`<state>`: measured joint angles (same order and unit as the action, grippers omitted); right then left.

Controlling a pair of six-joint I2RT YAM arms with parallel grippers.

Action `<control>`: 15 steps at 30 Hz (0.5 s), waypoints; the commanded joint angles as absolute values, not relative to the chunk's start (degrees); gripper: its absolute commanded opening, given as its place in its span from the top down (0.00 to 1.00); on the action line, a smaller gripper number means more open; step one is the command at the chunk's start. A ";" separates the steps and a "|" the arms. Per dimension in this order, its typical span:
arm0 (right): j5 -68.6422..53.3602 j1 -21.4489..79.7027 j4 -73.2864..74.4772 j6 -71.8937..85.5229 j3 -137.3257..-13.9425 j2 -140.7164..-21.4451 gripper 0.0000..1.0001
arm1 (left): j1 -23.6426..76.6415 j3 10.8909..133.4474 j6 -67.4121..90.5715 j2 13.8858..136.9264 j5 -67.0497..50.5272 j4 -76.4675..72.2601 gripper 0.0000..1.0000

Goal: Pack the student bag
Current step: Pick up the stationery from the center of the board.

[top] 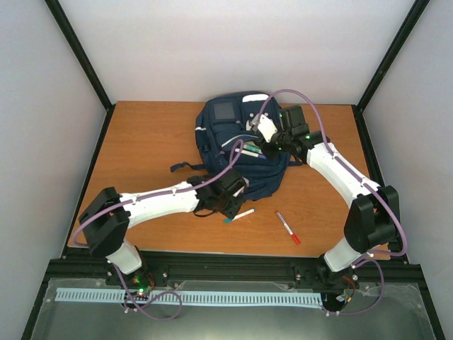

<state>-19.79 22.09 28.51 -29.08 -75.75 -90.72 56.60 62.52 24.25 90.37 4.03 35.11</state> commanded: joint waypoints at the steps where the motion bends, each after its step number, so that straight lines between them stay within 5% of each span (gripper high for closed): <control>1: -20.94 21.44 27.87 -27.84 -77.34 -89.91 0.97 | 58.94 65.32 15.77 93.20 2.05 32.31 0.56; 15: -20.53 21.36 27.91 -28.03 -77.26 -90.35 0.97 | 59.59 71.86 15.46 104.73 3.91 36.83 0.60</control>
